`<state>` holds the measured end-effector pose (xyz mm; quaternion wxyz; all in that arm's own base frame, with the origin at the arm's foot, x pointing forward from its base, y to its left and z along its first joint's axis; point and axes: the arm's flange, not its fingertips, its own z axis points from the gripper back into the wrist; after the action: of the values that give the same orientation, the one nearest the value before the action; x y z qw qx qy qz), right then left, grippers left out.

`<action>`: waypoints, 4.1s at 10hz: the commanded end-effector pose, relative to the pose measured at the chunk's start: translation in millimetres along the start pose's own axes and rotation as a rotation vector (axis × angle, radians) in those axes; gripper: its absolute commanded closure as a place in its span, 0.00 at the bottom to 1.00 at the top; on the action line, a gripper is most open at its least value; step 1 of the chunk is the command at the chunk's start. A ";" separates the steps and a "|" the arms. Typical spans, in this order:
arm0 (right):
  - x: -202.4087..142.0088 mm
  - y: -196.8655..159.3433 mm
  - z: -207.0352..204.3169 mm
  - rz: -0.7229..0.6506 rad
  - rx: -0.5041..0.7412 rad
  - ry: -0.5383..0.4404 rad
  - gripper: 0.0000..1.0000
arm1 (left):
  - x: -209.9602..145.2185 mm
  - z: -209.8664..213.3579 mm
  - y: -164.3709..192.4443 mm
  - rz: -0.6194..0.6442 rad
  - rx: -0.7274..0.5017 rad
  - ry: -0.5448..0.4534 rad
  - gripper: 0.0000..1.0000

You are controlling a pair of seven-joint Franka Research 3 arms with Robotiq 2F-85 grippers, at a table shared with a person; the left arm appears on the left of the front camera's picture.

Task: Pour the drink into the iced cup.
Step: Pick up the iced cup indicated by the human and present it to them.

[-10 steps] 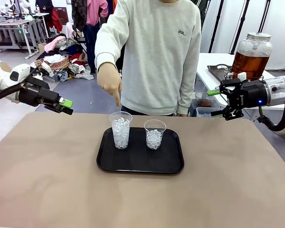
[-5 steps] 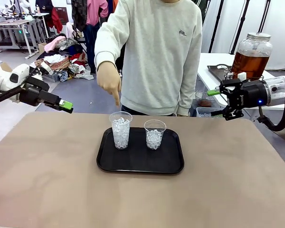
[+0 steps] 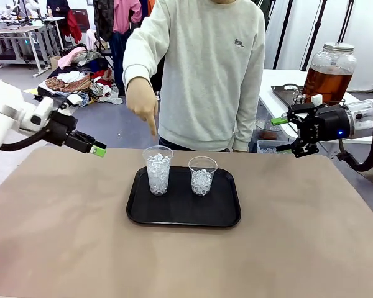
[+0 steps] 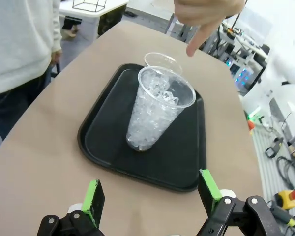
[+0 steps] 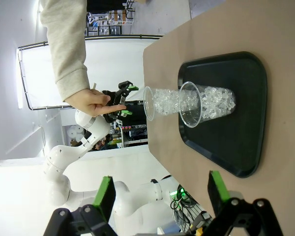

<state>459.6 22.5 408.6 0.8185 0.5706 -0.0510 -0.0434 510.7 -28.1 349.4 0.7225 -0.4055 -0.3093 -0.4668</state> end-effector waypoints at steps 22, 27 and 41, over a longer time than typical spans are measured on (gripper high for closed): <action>0.1 1.2 0.0 0.003 0.002 -0.001 0.00 | -35.0 -103.2 2.0 -0.406 0.011 -0.101 0.00; 0.1 1.2 0.0 0.003 0.002 -0.001 0.00 | -33.1 -118.9 10.0 -0.384 -0.025 -0.147 0.00; 0.1 1.2 0.0 0.003 0.002 -0.001 0.00 | -32.3 -138.4 27.5 -0.384 -0.016 -0.175 0.00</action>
<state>459.6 22.4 408.5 0.8185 0.5706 -0.0510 -0.0436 528.8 -122.8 253.4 0.5977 -0.3874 -0.4176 -0.5642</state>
